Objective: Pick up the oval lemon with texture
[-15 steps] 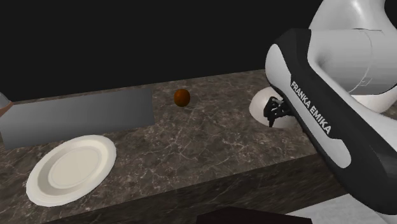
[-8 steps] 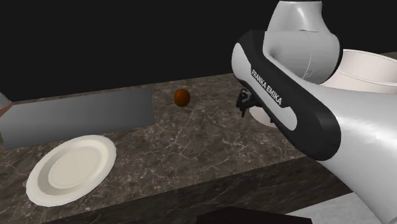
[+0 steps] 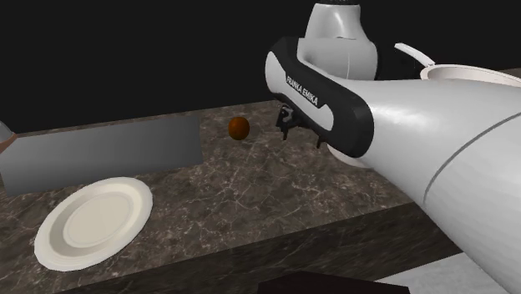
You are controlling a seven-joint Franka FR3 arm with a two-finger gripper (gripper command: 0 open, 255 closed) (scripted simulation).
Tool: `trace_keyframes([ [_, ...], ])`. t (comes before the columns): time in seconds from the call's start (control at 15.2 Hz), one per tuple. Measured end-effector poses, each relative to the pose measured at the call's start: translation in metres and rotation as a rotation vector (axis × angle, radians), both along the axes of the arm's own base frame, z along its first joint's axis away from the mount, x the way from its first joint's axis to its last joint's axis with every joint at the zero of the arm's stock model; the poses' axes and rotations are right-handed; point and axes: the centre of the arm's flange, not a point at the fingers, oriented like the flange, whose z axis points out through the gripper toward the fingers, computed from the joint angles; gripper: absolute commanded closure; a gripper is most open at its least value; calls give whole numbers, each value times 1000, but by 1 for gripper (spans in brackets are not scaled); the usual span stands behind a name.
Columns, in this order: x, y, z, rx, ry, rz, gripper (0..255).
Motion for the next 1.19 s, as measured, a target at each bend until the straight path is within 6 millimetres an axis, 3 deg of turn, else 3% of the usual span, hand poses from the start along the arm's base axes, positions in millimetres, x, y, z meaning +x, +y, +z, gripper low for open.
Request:
trace_keyframes([
  [0.73,74,109,-13,81,-11,-19,0],
  [1.19,122,178,-11,130,-18,-30,0],
])
